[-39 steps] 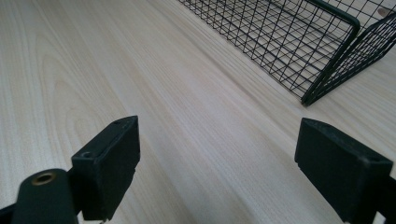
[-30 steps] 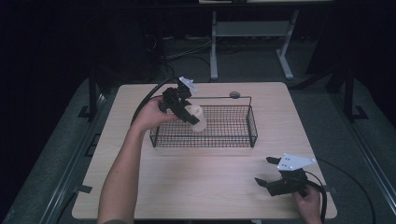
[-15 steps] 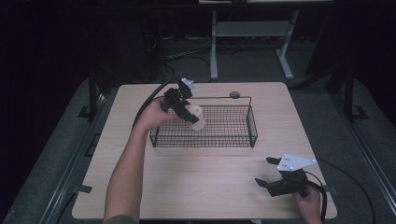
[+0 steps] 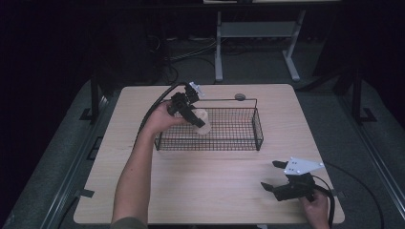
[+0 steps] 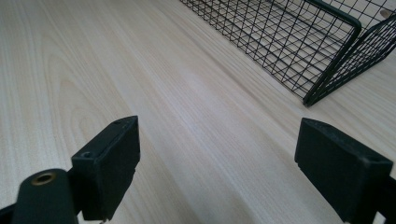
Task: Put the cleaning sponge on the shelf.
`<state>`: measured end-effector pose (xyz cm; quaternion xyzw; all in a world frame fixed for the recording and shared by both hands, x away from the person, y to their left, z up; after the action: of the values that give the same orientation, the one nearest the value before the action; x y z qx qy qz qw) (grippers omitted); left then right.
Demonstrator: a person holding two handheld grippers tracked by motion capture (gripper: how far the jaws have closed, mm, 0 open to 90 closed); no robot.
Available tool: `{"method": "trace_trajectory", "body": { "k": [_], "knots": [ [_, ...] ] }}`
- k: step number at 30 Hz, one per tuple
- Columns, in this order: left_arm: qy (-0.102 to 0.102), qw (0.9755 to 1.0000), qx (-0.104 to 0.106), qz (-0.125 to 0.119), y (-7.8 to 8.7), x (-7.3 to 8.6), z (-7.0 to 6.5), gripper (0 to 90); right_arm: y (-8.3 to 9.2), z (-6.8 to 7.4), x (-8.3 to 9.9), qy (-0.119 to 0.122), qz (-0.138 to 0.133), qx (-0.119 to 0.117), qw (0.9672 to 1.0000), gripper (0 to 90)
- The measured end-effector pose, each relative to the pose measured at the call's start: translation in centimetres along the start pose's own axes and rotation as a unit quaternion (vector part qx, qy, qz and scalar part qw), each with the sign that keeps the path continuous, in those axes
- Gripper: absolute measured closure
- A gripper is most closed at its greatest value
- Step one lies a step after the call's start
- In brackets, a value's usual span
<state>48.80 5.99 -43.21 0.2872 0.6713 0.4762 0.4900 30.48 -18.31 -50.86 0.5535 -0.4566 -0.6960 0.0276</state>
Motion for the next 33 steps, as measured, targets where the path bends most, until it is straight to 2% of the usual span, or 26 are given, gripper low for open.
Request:
{"method": "trace_trajectory", "body": {
  "k": [6, 8, 14, 22, 27, 33],
  "knots": [
    [0.001, 1.0000, -0.003, 0.003, -0.8, 0.0, 0.2, 28.1, 0.0, 0.1, 0.0, 0.004, 0.000, 0.001, 1.0000, 13.6],
    [0.006, 1.0000, 0.000, -0.002, -1.0, 0.1, 0.3, 28.2, 0.1, 0.1, 0.0, 0.004, 0.000, 0.000, 1.0000, 13.5],
    [0.020, 0.9998, 0.006, 0.006, -2.3, 0.8, 0.3, 28.2, 0.0, 0.1, 0.0, 0.005, 0.000, 0.000, 1.0000, 13.6],
    [0.020, 0.9995, -0.001, 0.024, -3.2, 1.0, 0.5, 28.0, 0.0, 0.1, 0.0, 0.004, 0.000, 0.000, 1.0000, 13.6],
    [0.024, 0.9992, 0.008, 0.030, -3.9, 1.0, 0.4, 28.0, 0.1, 0.0, 0.0, 0.008, 0.000, 0.001, 1.0000, 13.6],
    [0.023, 0.9990, 0.004, 0.039, -4.5, 1.1, 0.5, 27.7, 0.1, 0.0, 0.0, 0.007, -0.002, 0.000, 1.0000, 13.5]
  ]
}}
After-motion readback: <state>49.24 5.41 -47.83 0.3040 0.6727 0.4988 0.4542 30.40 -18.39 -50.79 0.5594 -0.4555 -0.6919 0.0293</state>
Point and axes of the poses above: each handheld gripper's, and its own axes: y roughly backward along the jaws, x roughly out of its underside, z roughly to its left, the point moved 10 cm from there along -y, roughly forward along the jaws, and after that the axes turned 6 degrees about z, right-handed, at the moved point
